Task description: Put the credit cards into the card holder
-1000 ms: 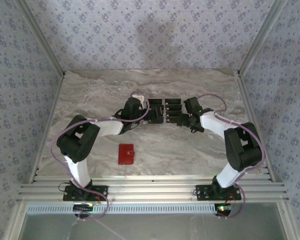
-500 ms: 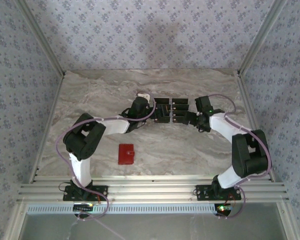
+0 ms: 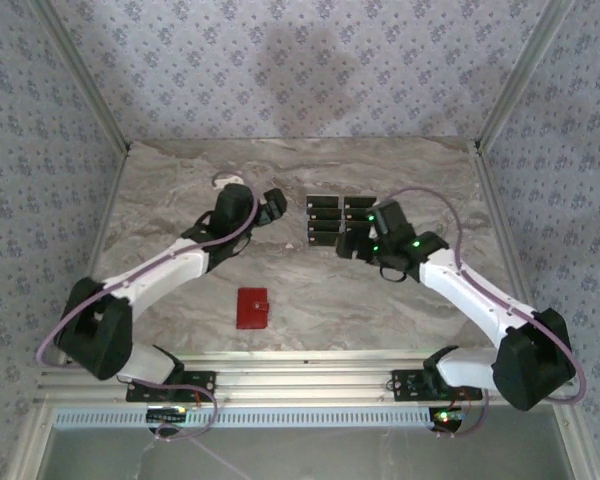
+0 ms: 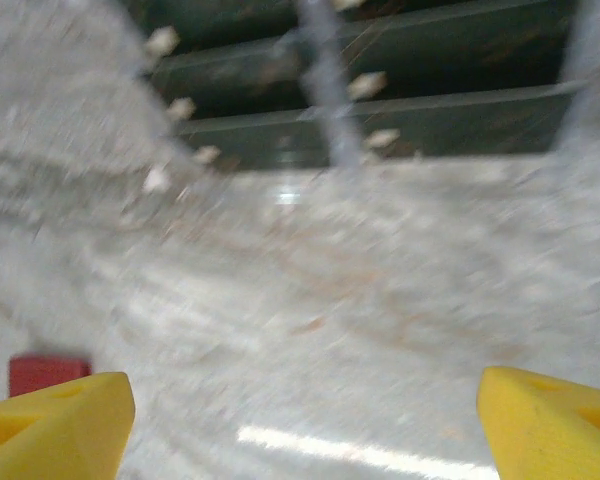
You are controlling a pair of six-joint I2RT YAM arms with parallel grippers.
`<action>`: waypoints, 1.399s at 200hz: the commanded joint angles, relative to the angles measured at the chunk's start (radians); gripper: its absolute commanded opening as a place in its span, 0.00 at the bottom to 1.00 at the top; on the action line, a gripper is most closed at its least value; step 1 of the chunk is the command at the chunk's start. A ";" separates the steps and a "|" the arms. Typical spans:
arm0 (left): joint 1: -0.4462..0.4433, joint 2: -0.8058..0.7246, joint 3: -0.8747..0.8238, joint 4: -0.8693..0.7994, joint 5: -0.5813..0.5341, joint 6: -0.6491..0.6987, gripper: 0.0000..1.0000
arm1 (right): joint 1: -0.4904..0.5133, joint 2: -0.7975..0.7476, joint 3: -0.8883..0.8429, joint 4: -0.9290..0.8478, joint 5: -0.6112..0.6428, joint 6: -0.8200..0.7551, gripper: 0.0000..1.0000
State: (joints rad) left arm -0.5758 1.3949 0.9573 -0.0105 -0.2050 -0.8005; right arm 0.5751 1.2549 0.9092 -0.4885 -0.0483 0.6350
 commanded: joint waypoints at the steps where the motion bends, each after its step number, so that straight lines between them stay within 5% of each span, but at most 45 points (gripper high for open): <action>1: 0.038 -0.083 0.075 -0.313 -0.042 -0.113 1.00 | 0.137 0.030 -0.002 -0.017 0.015 0.127 0.89; 55: 0.088 -0.200 0.288 -0.709 -0.035 -0.336 1.00 | 0.422 0.294 0.096 0.080 0.059 0.281 0.75; 122: 0.089 -0.236 0.512 -0.977 -0.118 -0.559 1.00 | 0.496 0.567 0.270 0.161 0.009 0.331 0.58; 280: 0.116 -0.244 0.495 -0.854 0.013 -0.675 1.00 | 0.521 0.717 0.371 0.138 -0.033 0.402 0.43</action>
State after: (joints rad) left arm -0.4831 1.1633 1.4792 -0.8680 -0.2527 -1.2785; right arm 1.0893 1.9507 1.2613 -0.3157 -0.0765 1.0096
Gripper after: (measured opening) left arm 0.997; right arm 0.441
